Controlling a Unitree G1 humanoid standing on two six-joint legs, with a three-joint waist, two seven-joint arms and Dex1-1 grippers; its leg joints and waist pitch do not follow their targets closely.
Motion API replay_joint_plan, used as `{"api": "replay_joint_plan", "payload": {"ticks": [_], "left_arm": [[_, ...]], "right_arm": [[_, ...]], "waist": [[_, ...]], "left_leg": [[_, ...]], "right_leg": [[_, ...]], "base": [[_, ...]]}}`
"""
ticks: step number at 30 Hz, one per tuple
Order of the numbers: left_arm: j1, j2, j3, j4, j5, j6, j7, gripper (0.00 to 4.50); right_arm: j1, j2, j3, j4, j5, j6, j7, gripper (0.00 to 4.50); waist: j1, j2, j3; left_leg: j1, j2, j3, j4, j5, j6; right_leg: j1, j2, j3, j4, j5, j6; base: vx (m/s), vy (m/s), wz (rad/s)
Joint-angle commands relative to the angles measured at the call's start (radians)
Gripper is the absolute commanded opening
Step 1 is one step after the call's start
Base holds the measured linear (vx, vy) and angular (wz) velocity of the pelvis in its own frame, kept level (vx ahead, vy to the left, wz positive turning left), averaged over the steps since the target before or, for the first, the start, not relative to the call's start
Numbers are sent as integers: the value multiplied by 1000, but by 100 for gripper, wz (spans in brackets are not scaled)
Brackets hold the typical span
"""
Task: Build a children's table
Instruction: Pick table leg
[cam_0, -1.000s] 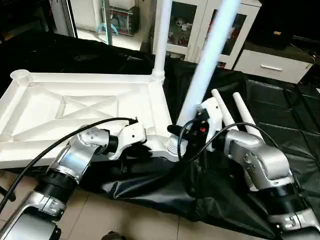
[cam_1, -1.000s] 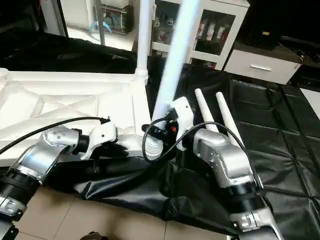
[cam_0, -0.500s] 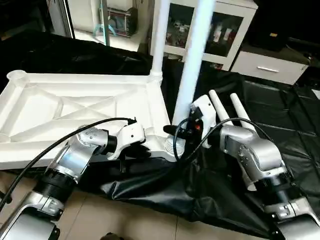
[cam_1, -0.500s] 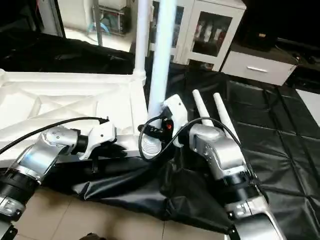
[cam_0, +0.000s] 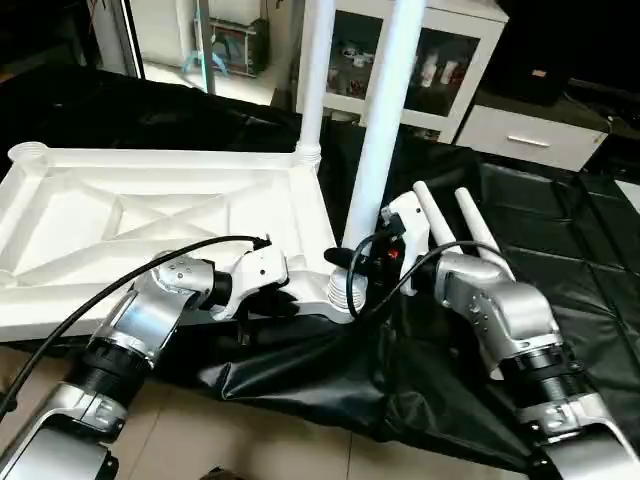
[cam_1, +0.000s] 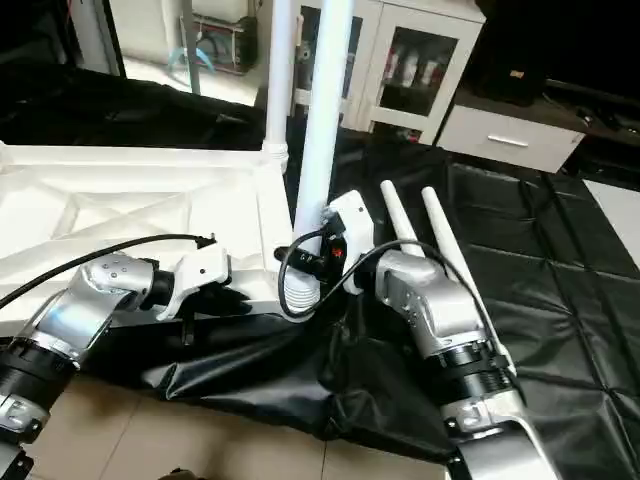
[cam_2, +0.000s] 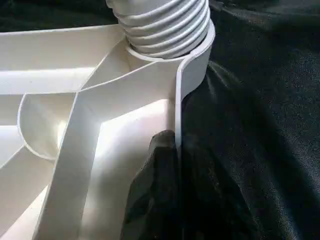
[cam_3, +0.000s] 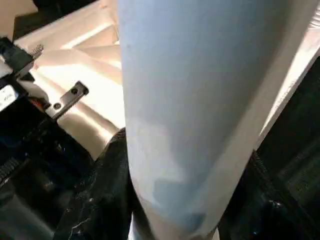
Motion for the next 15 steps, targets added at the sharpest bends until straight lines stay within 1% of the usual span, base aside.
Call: {"api": "replay_joint_plan", "payload": {"ticks": [1,3,9,10,11,12,14,15], "left_arm": [[14,-27,18,9,-45,-2,4,0],[6,-29,27,19,-49,-5,10,0],[-3,-33,39,26,-57,-5,19,0],[-7,-37,47,29,-60,-5,29,0],[-16,-44,61,38,-66,-5,44,0],[-18,-45,64,39,-68,-5,47,0],[-21,-48,69,42,-70,-6,52,0],[-21,-48,69,42,-70,-6,52,0]], "right_arm": [[37,-16,-23,82,-35,-12,-54,186],[60,-11,-41,97,-30,-41,-54,186],[82,-8,-63,107,-23,-71,-46,186],[89,-6,-74,104,-16,-85,-44,186],[101,-5,-89,92,-3,-98,-39,186],[104,-4,-93,90,-1,-101,-38,186],[108,-4,-99,86,3,-106,-36,186],[108,-4,-99,86,3,-106,-36,186]], "waist": [[2,5,-47],[2,5,-47],[0,6,-45],[1,6,-45],[1,4,-45],[2,5,-45],[1,4,-46],[2,4,-48]], "left_leg": [[34,24,-18,-88,-401,-70],[34,24,-17,-88,-399,-68],[34,25,-20,-91,-422,-68],[36,26,-19,-91,-428,-68],[35,25,-19,-91,-429,-68],[35,26,-19,-91,-430,-67],[31,25,-21,-93,-420,-64],[32,25,-20,-93,-407,-62]], "right_leg": [[5,-40,17,-94,-310,-169],[5,-40,18,-94,-302,-170],[4,-40,17,-97,-331,-166],[1,-41,18,-99,-333,-166],[3,-41,18,-99,-333,-165],[3,-41,18,-100,-334,-165],[7,-42,17,-98,-327,-165],[7,-41,17,-98,-311,-166]], "base": [[0,0,0],[0,0,0],[0,0,0],[0,0,0],[0,0,0],[0,0,0],[0,0,0],[0,0,0]]}}
